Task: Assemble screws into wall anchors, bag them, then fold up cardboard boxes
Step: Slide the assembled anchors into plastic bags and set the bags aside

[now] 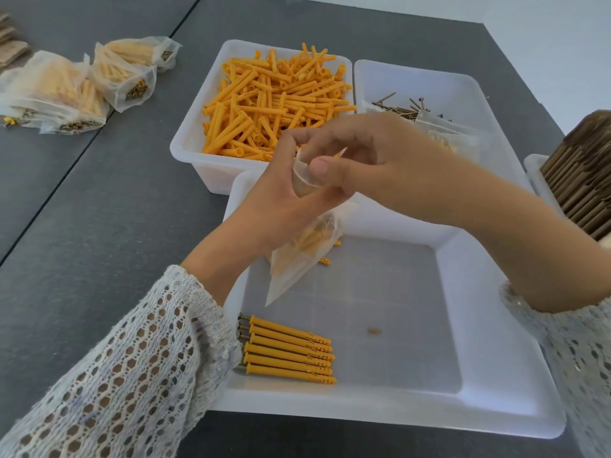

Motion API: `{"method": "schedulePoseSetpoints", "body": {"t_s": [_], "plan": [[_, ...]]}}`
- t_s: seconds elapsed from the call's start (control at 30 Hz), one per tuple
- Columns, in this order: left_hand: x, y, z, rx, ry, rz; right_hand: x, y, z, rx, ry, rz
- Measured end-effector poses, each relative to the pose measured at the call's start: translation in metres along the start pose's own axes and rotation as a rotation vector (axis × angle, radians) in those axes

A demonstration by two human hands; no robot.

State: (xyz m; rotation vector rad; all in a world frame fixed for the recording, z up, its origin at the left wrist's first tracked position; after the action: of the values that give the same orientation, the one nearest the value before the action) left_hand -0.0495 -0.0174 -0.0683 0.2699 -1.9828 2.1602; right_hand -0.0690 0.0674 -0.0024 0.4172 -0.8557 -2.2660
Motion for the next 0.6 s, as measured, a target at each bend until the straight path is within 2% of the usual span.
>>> {"method": "schedulePoseSetpoints", "body": {"t_s": [0.1, 0.3, 0.4, 0.5, 0.6], "plan": [[0.001, 0.003, 0.001, -0.002, 0.002, 0.017, -0.009, 0.003, 0.012, -0.129, -0.111, 0.017], [0.003, 0.006, -0.003, -0.018, 0.038, 0.002, -0.018, 0.007, -0.019, -0.265, 0.049, -0.008], [0.001, 0.004, -0.008, -0.040, 0.064, -0.007, -0.012, 0.004, -0.021, -0.115, 0.021, -0.092], [-0.003, -0.002, -0.016, -0.049, 0.118, -0.006, -0.007, -0.001, -0.006, 0.092, -0.092, -0.181], [-0.006, -0.010, -0.014, 0.010, 0.139, 0.038, -0.010, 0.015, 0.013, 0.183, -0.231, -0.087]]}}
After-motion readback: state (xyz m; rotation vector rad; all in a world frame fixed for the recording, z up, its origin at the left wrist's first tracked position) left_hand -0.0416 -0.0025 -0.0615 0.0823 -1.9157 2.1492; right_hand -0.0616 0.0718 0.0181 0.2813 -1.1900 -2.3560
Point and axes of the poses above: each hand's wrist, its own x-axis towards the middle knuckle, its own z-axis out of the back of the hand, y = z × x, the point moved 9 cm from there along x, towards the middle knuckle, and after that the axes turned 6 degrees about -z, right-handed, at the moved point
